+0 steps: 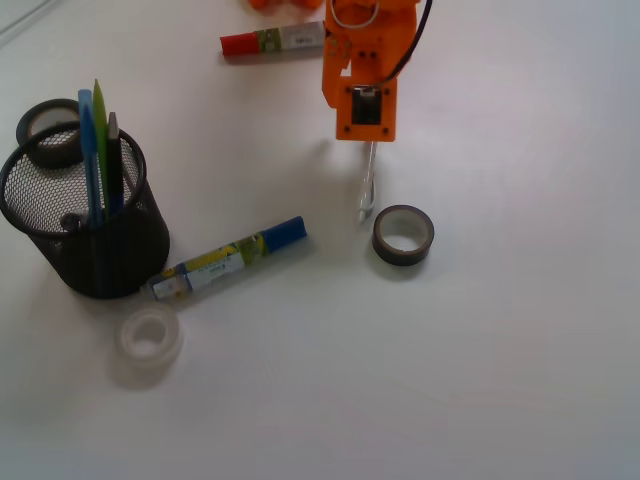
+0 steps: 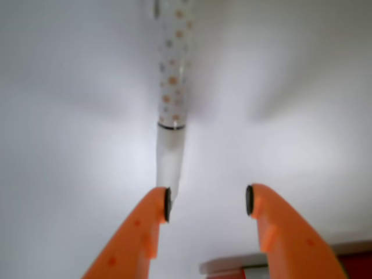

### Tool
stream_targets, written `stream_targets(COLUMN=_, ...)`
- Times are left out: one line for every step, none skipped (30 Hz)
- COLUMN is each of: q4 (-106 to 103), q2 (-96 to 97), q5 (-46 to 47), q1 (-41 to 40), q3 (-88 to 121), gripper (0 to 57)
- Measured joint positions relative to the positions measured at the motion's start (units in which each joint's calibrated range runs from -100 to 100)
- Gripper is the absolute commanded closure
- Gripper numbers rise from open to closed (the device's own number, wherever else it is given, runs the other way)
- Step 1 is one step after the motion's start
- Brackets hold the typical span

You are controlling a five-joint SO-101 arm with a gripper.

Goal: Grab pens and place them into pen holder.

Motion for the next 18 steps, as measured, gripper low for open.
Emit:
stream_targets(q4=-0.6, q2=0.6, q5=0.0, q1=-0.7, q3=0.0, gripper=41.8)
stream_targets(q4=-1.3, q2=1.3, q5=0.0, q1=-1.0, q3=0.0, gripper=41.8)
stream_targets(q4=-2.0, q2=1.9, q5=0.0, q1=-1.1, q3=0.0, gripper=41.8)
stream_targets(q4=-2.7, q2=2.5, q5=0.0, q1=-1.0, q3=0.0, gripper=41.8)
stream_targets(q4=-3.5, q2=3.2, q5=0.0, q1=-0.8, q3=0.0, gripper=41.8)
stream_targets(q4=-5.1, q2=4.5, q5=0.0, q1=-1.2, q3=0.0, gripper=41.8)
stream_targets(q4=-5.6, q2=4.6, q5=0.0, q1=-1.8, q3=0.0, gripper=41.8)
stream_targets(q4=-6.9, q2=5.4, q5=0.0, q1=-1.8, q3=0.0, gripper=42.0)
stream_targets(q4=-9.8, q2=7.3, q5=0.8, q1=-1.8, q3=0.0, gripper=42.1)
stream_targets(q4=-10.0, q2=7.6, q5=0.9, q1=-1.6, q3=0.1, gripper=42.2)
stream_targets(q4=-11.7, q2=8.4, q5=1.1, q1=-1.2, q3=-0.2, gripper=42.3)
stream_targets(q4=-12.9, q2=9.3, q5=1.1, q1=-1.1, q3=-0.4, gripper=42.6)
stream_targets(q4=-13.7, q2=9.6, q5=1.2, q1=-1.1, q3=0.0, gripper=44.2)
stream_targets(q4=-14.5, q2=10.0, q5=1.2, q1=-1.1, q3=0.0, gripper=49.9)
stream_targets(q4=-16.3, q2=11.7, q5=1.8, q1=-1.1, q3=-0.8, gripper=53.5)
stream_targets(q4=-16.5, q2=12.0, q5=1.9, q1=-1.0, q3=-0.8, gripper=56.8)
stream_targets(q4=-17.1, q2=12.6, q5=2.4, q1=-0.9, q3=-0.9, gripper=57.2)
stream_targets(q4=-18.5, q2=13.3, q5=3.0, q1=-0.7, q3=-0.9, gripper=56.8)
